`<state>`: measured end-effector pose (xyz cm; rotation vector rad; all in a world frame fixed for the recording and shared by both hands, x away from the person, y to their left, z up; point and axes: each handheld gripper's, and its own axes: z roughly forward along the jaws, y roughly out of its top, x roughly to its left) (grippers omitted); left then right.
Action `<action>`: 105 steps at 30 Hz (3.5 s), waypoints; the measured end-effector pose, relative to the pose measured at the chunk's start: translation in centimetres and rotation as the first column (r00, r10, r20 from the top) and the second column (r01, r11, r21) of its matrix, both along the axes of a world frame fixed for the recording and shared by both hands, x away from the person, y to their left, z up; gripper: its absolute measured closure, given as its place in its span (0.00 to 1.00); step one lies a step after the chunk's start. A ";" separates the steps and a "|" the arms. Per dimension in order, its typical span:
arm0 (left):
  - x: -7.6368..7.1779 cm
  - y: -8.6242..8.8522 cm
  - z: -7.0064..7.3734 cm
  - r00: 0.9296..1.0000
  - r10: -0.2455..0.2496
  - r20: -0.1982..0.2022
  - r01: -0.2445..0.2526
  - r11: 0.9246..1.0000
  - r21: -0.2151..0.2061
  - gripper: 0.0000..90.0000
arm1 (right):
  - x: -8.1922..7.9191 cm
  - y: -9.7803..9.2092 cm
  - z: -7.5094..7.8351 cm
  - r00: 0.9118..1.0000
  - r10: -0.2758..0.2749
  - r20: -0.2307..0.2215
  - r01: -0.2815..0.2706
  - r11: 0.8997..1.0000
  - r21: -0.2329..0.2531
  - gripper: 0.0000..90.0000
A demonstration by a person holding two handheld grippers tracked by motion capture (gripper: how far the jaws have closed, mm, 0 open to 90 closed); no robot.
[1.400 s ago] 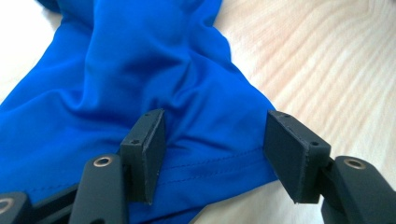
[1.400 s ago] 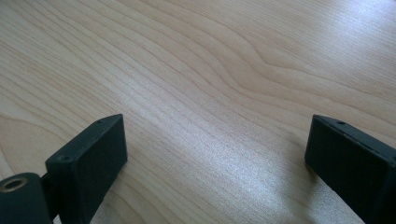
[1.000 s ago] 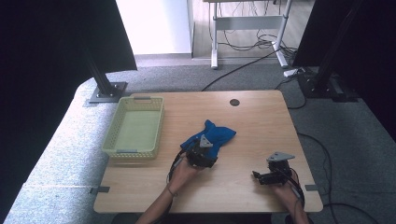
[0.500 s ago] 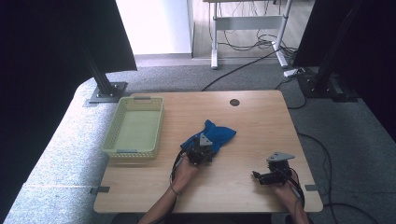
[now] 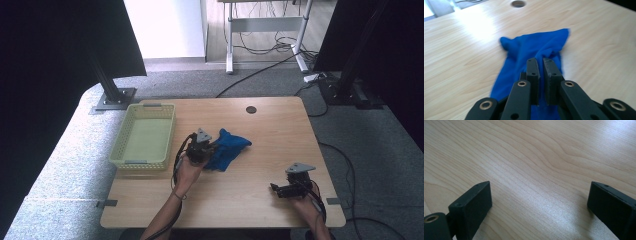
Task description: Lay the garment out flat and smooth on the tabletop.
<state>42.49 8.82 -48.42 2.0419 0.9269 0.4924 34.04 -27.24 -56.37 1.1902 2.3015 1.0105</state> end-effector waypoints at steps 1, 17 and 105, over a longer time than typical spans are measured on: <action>0.4 0.2 -0.4 1.000 0.012 -0.011 -0.012 1.000 -0.003 0.93 | 0.0 0.0 0.0 1.000 0.000 0.000 0.000 1.000 0.000 0.06; 2.5 -0.9 -5.8 0.994 -0.006 -0.108 0.013 0.998 0.063 0.89 | 0.0 0.0 0.0 1.000 -0.002 0.001 0.002 1.000 0.001 0.07; -4.9 -2.6 -3.9 0.979 -0.205 0.016 0.204 0.978 0.049 0.92 | 5.1 4.7 3.7 0.993 0.112 0.043 -0.115 0.992 0.052 0.95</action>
